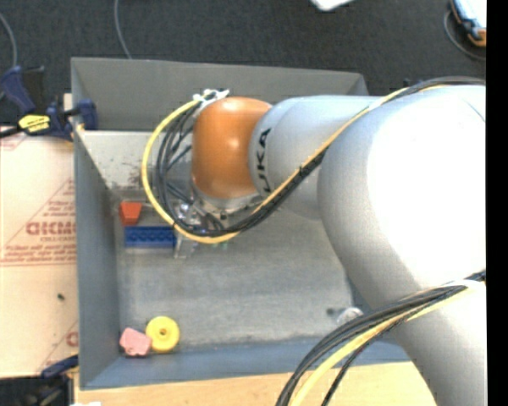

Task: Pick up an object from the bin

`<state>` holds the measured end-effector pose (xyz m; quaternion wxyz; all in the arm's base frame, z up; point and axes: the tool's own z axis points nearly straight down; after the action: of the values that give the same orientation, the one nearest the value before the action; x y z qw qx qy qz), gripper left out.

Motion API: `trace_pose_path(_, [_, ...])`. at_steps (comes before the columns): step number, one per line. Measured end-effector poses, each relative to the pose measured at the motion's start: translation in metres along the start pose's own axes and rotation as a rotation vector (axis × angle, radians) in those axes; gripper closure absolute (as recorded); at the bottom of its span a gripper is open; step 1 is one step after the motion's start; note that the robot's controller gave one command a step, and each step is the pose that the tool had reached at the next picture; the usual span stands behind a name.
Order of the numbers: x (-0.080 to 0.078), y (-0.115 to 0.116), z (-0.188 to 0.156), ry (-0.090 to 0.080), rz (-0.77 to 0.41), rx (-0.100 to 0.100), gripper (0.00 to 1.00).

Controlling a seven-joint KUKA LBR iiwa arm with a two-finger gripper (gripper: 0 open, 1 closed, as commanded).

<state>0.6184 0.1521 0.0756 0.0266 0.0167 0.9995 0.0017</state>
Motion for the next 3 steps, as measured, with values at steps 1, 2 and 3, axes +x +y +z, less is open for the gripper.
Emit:
trace_pose_path(1, [-0.013,0.023,0.001,0.000,-0.325,0.002,1.00])
trace_pose_path(2, [-0.013,0.023,0.001,0.000,-0.324,0.001,1.00])
trace_pose_path(3, [-0.019,0.026,-0.068,-0.012,-0.349,0.001,1.00])
